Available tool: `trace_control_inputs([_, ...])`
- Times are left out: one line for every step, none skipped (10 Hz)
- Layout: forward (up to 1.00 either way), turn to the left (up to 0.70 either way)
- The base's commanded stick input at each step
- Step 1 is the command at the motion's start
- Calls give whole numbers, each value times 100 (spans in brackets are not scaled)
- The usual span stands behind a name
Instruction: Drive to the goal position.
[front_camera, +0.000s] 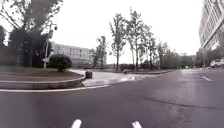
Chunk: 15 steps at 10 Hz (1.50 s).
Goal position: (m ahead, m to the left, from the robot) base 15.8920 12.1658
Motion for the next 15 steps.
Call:
trace_control_inputs([70, 0])
trace_control_inputs([70, 0])
trace_control_inputs([70, 0])
trace_control_inputs([70, 0])
trace_control_inputs([70, 0])
trace_control_inputs([70, 0])
trace_control_inputs([70, 0])
trace_control_inputs([70, 0])
trace_control_inputs([70, 0])
trace_control_inputs([70, 0])
trace_control_inputs([70, 0])
trace_control_inputs([70, 0])
trace_control_inputs([70, 0])
trace_control_inputs([70, 0])
trace_control_inputs([70, 0])
